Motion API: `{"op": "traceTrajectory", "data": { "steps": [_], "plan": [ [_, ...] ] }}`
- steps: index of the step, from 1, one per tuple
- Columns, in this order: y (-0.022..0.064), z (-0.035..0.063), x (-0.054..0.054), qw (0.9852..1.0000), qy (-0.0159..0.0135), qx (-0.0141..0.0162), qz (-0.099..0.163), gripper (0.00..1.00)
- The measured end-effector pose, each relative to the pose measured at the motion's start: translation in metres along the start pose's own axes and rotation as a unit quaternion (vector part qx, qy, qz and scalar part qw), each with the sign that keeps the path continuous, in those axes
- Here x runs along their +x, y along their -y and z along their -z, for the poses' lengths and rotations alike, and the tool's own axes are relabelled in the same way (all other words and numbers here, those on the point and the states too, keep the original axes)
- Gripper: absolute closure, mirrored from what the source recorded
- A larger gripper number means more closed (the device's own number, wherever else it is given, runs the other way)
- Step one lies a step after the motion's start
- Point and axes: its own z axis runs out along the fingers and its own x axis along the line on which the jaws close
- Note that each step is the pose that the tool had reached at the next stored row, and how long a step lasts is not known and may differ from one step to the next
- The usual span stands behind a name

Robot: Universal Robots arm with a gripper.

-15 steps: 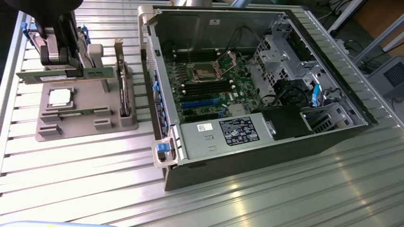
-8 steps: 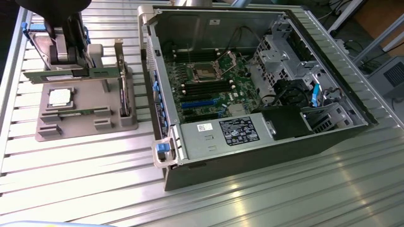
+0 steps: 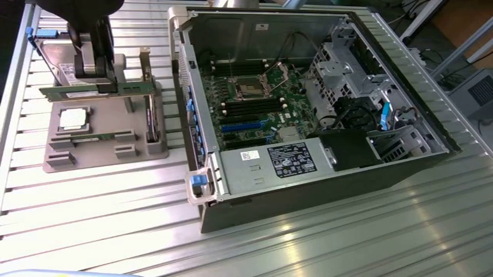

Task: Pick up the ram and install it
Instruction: 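Pick up the ram and move it above insertion slot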

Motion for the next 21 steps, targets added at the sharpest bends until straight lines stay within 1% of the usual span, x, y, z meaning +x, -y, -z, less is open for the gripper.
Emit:
{"op": "traceTrajectory", "data": {
  "steps": [7,10,17,21],
  "plan": [
    [0.0062,0.0003,0.000,1.0000,-0.0004,0.0000,0.000,0.87],
    [0.0105,0.0004,0.000,1.0000,-0.0006,-0.0001,0.000,0.87],
    [0.0165,0.0006,0.000,1.0000,-0.0008,0.0000,0.000,0.87],
    [0.0214,0.0008,0.000,1.0000,-0.0009,-0.0001,0.000,0.87]
  ]
}}
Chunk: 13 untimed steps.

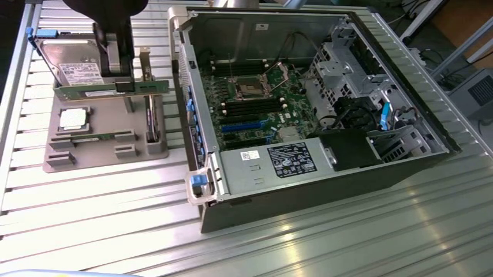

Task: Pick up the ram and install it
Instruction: 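Pick up the ram and move it above insertion slot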

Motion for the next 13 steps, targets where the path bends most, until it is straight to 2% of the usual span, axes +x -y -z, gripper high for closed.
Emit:
{"op": "traceTrajectory", "data": {
  "steps": [13],
  "plan": [
    [0.0139,0.0005,0.000,1.0000,-0.0006,0.0000,0.000,0.87]
  ]
}}
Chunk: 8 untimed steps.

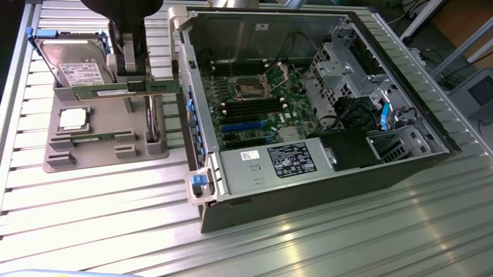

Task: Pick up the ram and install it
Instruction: 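Pick up the ram and move it above insertion slot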

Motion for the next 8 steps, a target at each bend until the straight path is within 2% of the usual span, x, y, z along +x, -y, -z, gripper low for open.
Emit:
{"op": "traceTrajectory", "data": {
  "steps": [8],
  "plan": [
    [0.0093,0.0003,0.0001,1.0000,-0.0005,0.0000,0.000,0.87]
  ]
}}
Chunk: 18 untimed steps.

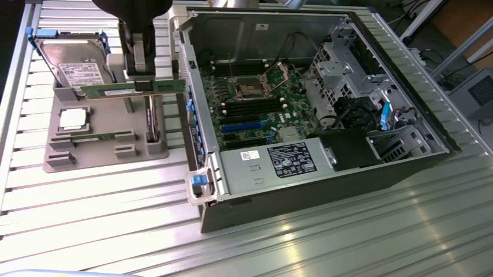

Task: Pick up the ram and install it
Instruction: 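Pick up the ram and move it above insertion slot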

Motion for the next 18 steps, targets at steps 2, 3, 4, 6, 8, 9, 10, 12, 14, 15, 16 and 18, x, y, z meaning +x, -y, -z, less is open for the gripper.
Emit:
{"op": "traceTrajectory", "data": {
  "steps": [2,3,4,6,8,9,10,12,14,15,16,18],
  "plan": [
    [0.0021,0.0001,0.000,1.0000,-0.0001,0.0000,0.000,0.87],
    [0.0031,0.0001,0.000,1.0000,-0.0002,0.0000,0.000,0.87],
    [0.0036,0.0001,0.000,1.0000,-0.0002,0.0000,0.000,0.87],
    [0.0048,0.0002,0.000,1.0000,-0.0002,0.0000,0.000,0.87],
    [0.0066,0.0002,0.000,1.0000,-0.0003,0.0000,0.000,0.87],
    [0.0072,0.0002,0.000,1.0000,-0.0004,0.0000,0.000,0.87],
    [0.0084,0.0003,0.000,1.0000,-0.0005,0.0000,0.000,0.87],
    [0.0096,0.0003,0.000,1.0000,-0.0005,0.0000,0.000,0.87],
    [0.0115,0.0004,0.000,1.0000,-0.0007,0.0000,0.000,0.87],
    [0.0121,0.0004,0.000,1.0000,-0.0007,0.0000,0.000,0.87],
    [0.0127,0.0004,0.000,1.0000,-0.0007,0.0000,0.000,0.87],
    [0.0139,0.0005,0.000,1.0000,-0.0008,0.0000,0.000,0.87]
  ]
}}
